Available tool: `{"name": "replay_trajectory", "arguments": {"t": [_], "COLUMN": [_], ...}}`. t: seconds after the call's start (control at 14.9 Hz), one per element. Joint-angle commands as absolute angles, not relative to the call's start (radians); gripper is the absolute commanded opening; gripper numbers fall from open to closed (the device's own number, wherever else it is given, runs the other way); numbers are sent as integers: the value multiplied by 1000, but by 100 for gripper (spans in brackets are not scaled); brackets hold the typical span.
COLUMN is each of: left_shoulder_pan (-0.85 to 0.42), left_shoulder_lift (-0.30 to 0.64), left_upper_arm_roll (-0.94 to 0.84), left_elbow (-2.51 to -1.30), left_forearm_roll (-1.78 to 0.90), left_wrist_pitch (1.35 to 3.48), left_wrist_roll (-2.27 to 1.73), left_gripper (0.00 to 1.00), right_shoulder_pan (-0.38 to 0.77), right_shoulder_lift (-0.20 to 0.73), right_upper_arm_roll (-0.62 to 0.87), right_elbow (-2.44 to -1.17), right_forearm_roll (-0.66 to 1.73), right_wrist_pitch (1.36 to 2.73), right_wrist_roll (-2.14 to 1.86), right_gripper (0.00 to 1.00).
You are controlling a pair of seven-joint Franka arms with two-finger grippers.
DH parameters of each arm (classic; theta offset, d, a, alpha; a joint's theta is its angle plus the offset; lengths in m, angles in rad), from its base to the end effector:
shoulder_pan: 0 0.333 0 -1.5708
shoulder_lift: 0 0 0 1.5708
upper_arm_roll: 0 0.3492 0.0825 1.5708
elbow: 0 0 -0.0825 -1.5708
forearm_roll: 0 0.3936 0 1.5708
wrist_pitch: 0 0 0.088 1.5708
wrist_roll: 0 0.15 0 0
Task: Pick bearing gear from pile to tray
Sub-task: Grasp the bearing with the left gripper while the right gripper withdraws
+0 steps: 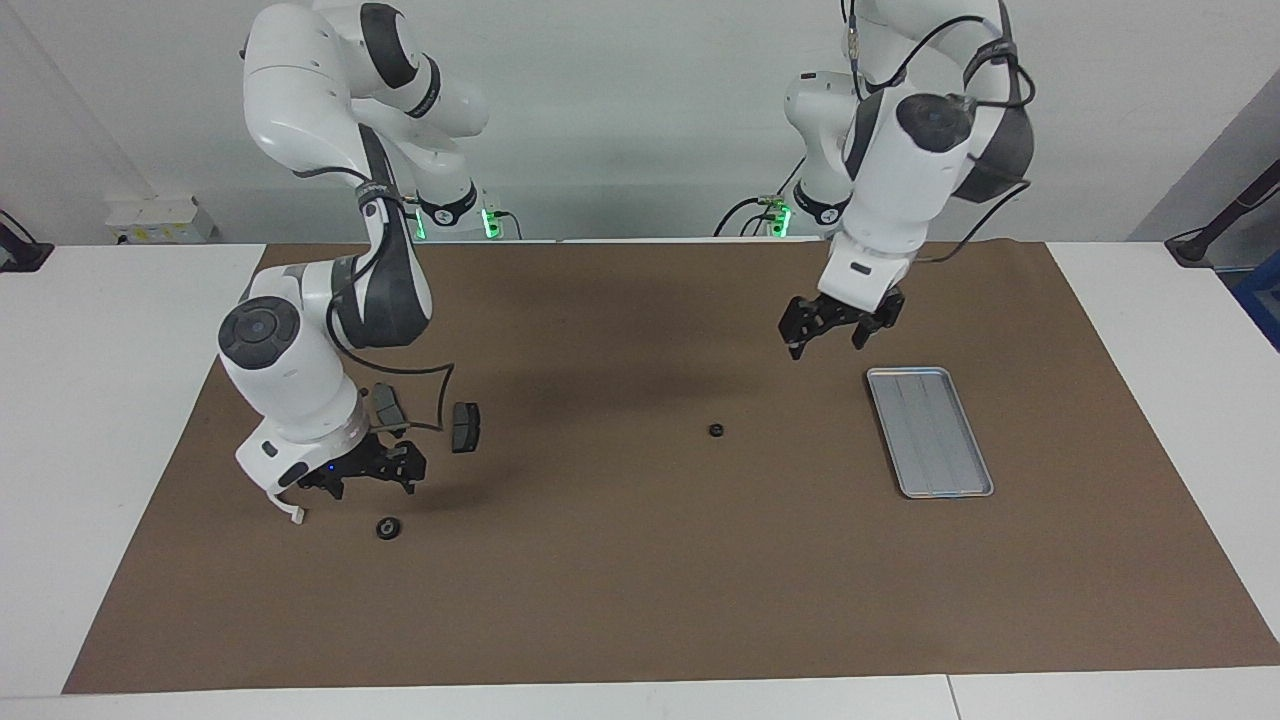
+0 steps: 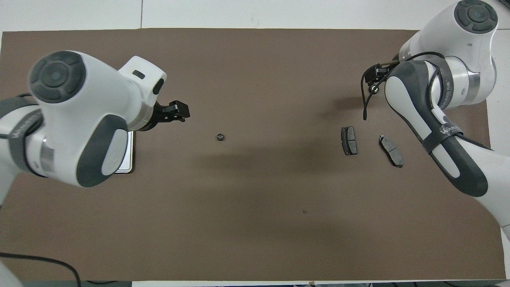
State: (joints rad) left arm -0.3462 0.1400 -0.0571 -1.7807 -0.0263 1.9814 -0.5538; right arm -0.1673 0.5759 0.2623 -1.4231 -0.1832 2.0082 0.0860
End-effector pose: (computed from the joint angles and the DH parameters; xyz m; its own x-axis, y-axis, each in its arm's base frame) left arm 0.5747 -0.2466 0.4656 0.9863 0.1613 0.0344 0.1591 -0.9855 0.0597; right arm 0.7415 0.0191 0.3538 0.9986 0.0420 0.0314 0.0413 -0.9989 0.0238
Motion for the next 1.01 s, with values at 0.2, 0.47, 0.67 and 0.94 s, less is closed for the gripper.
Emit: {"name": "replay_trajectory", "arguments": {"t": [0.2, 0.47, 0.67, 0.94], "left_shoulder_pan": [-488, -498, -503, -503], "left_shoulder_lift": [392, 411, 416, 434], "left_upper_arm_roll": [-35, -35, -35, -35], "left_elbow": [-1761, -1813, -1816, -1822], "left_forearm_roll": [-3, -3, -6, -3], "left_wrist_pitch": [2172, 2262, 2305, 2322], "left_wrist_roll": [-854, -910, -928, -931], "left_gripper": [100, 91, 89, 72], "right_shoulder_pan": [-186, -187, -190, -198], "right_shoulder_lift": [670, 696, 695, 693], "right_upper_arm_roll": [273, 272, 270, 270], "right_elbow": [-1431, -1433, -1450, -1483], "right_forearm_roll": [-209, -225, -232, -253], "right_wrist_pitch": [2137, 2172, 2166, 2163], "right_wrist_roll": [78, 78, 78, 83], "right_gripper": [100, 100, 100, 100]}}
